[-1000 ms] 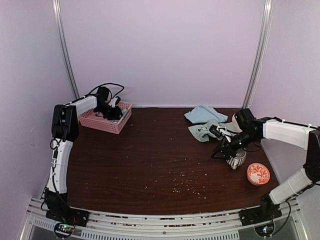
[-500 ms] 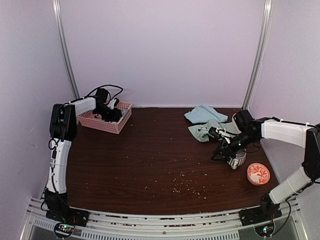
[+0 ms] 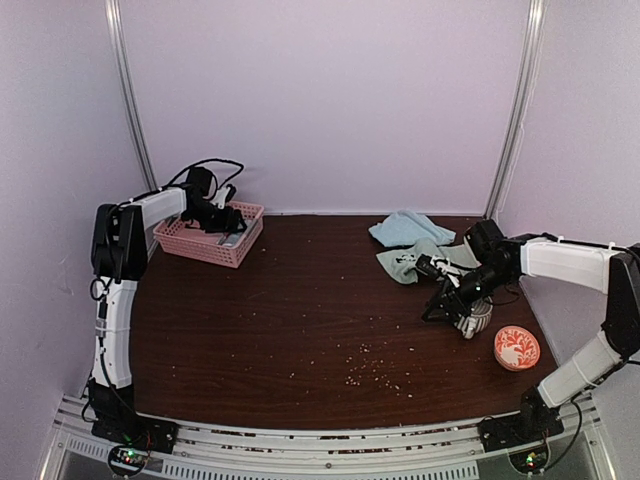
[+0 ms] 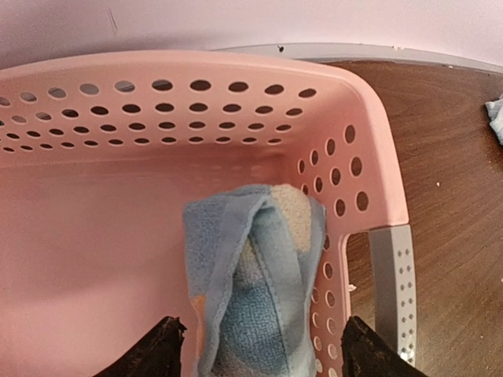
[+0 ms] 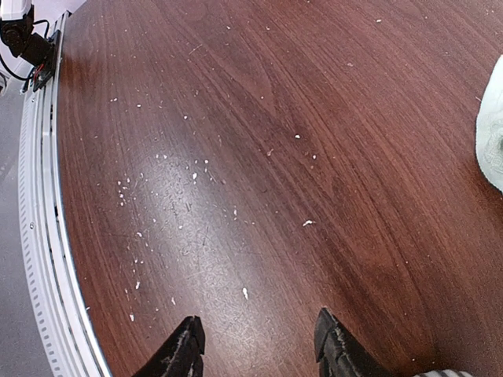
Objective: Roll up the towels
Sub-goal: Place the towel in the bin, then pick up the towel from the corner of the board.
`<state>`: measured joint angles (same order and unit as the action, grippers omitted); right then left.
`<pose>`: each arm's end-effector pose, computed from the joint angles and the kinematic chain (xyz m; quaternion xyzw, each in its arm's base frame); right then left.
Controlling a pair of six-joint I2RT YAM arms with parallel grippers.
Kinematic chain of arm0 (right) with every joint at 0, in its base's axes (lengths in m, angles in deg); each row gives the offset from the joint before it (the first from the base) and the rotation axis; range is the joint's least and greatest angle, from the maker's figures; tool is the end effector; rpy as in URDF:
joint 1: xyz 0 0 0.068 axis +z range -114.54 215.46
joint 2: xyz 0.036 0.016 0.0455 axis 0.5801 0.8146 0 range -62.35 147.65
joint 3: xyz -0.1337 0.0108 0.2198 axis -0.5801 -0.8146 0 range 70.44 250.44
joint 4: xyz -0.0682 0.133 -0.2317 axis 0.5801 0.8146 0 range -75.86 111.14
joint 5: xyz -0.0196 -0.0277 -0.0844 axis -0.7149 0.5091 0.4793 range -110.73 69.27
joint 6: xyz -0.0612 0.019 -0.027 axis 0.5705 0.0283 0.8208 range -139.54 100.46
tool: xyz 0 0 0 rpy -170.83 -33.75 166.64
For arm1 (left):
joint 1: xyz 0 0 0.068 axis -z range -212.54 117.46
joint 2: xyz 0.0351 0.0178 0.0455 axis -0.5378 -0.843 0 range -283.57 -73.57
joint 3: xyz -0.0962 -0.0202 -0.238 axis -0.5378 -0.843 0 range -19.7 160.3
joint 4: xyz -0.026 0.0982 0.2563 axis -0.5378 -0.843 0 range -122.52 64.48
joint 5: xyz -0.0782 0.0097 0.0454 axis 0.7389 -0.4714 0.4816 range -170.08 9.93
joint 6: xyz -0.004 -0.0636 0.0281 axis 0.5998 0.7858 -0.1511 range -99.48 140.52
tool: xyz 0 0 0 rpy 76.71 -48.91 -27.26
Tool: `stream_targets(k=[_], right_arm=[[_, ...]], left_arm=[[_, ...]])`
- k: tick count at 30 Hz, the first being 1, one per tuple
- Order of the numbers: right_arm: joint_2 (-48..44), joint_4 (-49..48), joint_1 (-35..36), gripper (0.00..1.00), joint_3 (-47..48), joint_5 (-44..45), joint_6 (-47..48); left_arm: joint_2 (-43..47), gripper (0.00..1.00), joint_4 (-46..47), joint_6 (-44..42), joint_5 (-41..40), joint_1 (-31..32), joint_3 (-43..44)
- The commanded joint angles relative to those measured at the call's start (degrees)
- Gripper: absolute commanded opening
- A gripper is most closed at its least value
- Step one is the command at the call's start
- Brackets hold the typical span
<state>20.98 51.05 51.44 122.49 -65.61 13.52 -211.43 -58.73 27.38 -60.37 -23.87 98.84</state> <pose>0.2651 0.1174 0.1703 -0.4424 0.7957 0.3447 0.2286 0.5377 -0.1012 0.1494 0.0697 0.9321 -0.2033 0.2917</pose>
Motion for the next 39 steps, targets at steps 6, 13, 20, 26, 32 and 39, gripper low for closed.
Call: stream_targets(k=[6, 13, 20, 26, 32, 39], right_arm=[[1.37, 1.28, 0.11, 0.49, 1.70, 0.55, 0.86], [1.32, 1.56, 0.09, 0.49, 2.14, 0.39, 0.87], [-1.28, 2.29, 0.05, 0.49, 5.34, 0.55, -1.02], [-4.12, -0.11, -0.07, 0.49, 10.32, 10.33, -6.17], [-6.67, -4.27, -0.16, 0.68, 16.13, 26.82, -11.40], [-4.05, -10.02, -1.06, 1.00, 17.46, 37.07, -14.13]], left_arm=[[4.34, 0.71, 1.50, -0.54, 2.07, -0.23, -1.38], [11.23, 0.71, 1.43, -1.08, -4.23, 1.74, -1.75], [25.06, 0.70, 1.88, -3.84, -12.99, 8.58, -8.50], [38.31, 0.68, 5.60, -5.72, -19.14, 15.87, -22.04], [53.22, 0.66, 13.32, -6.77, -23.67, 22.37, -38.79], [67.30, 0.71, 43.82, -12.06, -47.21, 36.91, -70.06]])
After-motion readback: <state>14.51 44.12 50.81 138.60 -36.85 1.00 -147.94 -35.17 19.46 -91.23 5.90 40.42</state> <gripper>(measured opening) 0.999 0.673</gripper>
